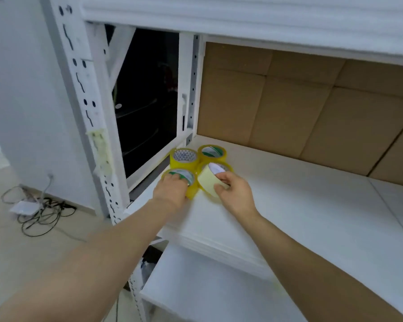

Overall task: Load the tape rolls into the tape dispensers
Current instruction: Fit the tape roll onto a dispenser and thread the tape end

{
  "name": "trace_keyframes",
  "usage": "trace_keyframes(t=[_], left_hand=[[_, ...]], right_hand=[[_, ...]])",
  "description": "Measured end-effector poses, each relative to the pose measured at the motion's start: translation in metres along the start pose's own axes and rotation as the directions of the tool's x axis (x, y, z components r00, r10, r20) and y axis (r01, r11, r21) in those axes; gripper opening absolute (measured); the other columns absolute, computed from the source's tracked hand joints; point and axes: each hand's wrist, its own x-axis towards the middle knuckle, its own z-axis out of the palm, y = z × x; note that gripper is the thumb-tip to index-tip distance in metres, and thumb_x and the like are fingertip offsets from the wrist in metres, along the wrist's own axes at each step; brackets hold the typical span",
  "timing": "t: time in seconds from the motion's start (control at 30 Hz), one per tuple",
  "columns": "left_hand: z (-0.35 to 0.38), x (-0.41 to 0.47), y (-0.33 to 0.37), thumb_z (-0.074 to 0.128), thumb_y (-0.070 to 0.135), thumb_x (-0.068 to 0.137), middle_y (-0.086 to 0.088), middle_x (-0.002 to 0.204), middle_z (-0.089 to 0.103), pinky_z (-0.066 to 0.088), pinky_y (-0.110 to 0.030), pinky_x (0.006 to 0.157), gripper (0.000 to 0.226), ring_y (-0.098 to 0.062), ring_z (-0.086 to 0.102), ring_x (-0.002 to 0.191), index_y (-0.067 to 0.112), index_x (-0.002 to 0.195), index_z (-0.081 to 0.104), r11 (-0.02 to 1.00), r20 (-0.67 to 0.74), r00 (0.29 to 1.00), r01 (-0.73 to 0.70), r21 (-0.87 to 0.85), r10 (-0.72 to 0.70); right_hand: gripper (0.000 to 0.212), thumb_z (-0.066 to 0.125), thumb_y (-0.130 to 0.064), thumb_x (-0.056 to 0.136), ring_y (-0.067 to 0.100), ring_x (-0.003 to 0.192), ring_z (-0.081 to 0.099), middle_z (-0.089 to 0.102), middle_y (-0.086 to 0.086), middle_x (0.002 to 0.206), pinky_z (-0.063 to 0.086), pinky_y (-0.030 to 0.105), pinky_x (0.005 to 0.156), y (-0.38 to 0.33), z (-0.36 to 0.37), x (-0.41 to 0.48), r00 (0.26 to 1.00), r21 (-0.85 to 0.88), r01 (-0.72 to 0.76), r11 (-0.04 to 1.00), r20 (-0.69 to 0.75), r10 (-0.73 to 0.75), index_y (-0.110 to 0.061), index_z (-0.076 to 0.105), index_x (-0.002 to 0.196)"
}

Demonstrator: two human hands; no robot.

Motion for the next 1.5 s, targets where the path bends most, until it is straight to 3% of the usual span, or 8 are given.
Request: trace_keyframes(t=[0.13,0.37,0.63,0.8,0.93,1.07,1.2,1.5], left_hand=[[0.0,-0.015,-0.027,0.046,0.016,0.092,-0.006,0.14,0.044,0.023,-0.038,0.113,0.042,-0.026,0.035,0.132,0.023,0.134,0.048,0.991,-0.046,0.996,-0.083,-0.108,0.078],[-0.052,-0.032,-0.055,0.051,0.012,0.093,-0.018,0.113,0.059,0.039,-0.032,0.078,0.027,-0.033,0.055,0.102,0.002,0.118,0.053,0.81,-0.314,0.948,-0.153,-0.566,-0.041],[-0.063,-0.047,-0.075,0.06,0.012,0.088,-0.017,0.1,0.062,0.041,-0.036,0.078,0.02,-0.032,0.055,0.093,0.0,0.104,0.058,0.696,-0.383,0.924,-0.271,-0.665,-0.006],[-0.056,-0.049,-0.06,0.062,0.013,0.087,-0.01,0.098,0.059,0.032,-0.026,0.07,0.022,-0.025,0.053,0.091,0.002,0.106,0.06,0.703,-0.448,0.892,-0.358,-0.615,0.063],[-0.05,-0.049,-0.022,0.065,0.011,0.084,-0.016,0.099,0.063,0.032,-0.027,0.071,0.022,-0.032,0.055,0.094,0.001,0.104,0.063,0.672,-0.48,0.857,-0.467,-0.575,0.185],[-0.05,-0.057,0.034,0.066,0.012,0.083,-0.017,0.105,0.066,0.036,-0.031,0.079,0.024,-0.033,0.055,0.102,0.0,0.105,0.065,0.66,-0.517,0.79,-0.584,-0.472,0.33],[-0.055,-0.073,0.103,0.063,0.021,0.086,-0.007,0.109,0.065,0.043,-0.036,0.081,0.026,-0.027,0.054,0.107,0.012,0.111,0.065,0.642,-0.526,0.728,-0.664,-0.382,0.44],[-0.077,-0.153,0.34,0.055,0.047,0.086,0.005,0.107,0.068,0.021,-0.032,0.088,0.03,-0.018,0.058,0.104,0.026,0.106,0.062,0.479,-0.549,0.485,-0.862,-0.168,0.68]], right_hand=[[0.031,0.056,-0.011,0.088,0.021,0.113,0.057,0.063,0.005,0.121,0.038,0.019,0.085,-0.015,0.015,-0.017,0.996,-0.092,-0.035,0.995,-0.08,0.027,-0.012,0.06,0.119],[0.033,0.052,-0.01,0.09,0.026,0.114,0.055,0.062,0.009,0.122,0.042,0.027,0.089,-0.036,0.051,-0.034,0.994,-0.142,-0.071,0.987,-0.088,0.059,-0.011,0.057,0.123],[0.049,0.044,0.001,0.088,0.029,0.123,0.041,0.054,0.004,0.136,0.03,0.023,0.1,-0.042,0.102,-0.03,0.969,-0.385,0.16,0.909,0.237,-0.07,-0.018,0.055,0.131],[0.043,0.043,0.003,0.077,0.021,0.109,0.052,0.065,0.006,0.118,0.032,0.015,0.087,-0.05,0.076,-0.037,0.997,0.035,-0.036,0.999,-0.064,0.038,-0.011,0.068,0.109],[0.023,0.05,-0.032,0.091,0.017,0.08,0.063,0.07,0.005,0.088,0.046,0.027,0.068,-0.057,0.017,-0.044,0.908,0.719,-0.292,0.631,0.0,0.42,-0.016,0.065,0.098],[0.052,0.067,-0.045,0.08,0.018,0.083,0.07,0.07,0.006,0.093,0.058,0.033,0.074,-0.041,-0.034,-0.061,0.914,0.754,-0.235,0.613,-0.045,0.404,-0.012,0.054,0.118],[0.04,0.071,-0.019,0.079,0.018,0.075,0.066,0.068,0.012,0.094,0.06,0.031,0.068,-0.016,-0.09,-0.09,0.84,0.707,-0.234,0.667,-0.198,0.504,-0.006,0.055,0.113],[0.044,0.075,-0.027,0.075,0.023,0.079,0.069,0.068,0.018,0.098,0.059,0.029,0.058,0.088,-0.283,-0.212,0.679,0.75,-0.18,0.637,-0.374,0.632,-0.002,0.061,0.109]])
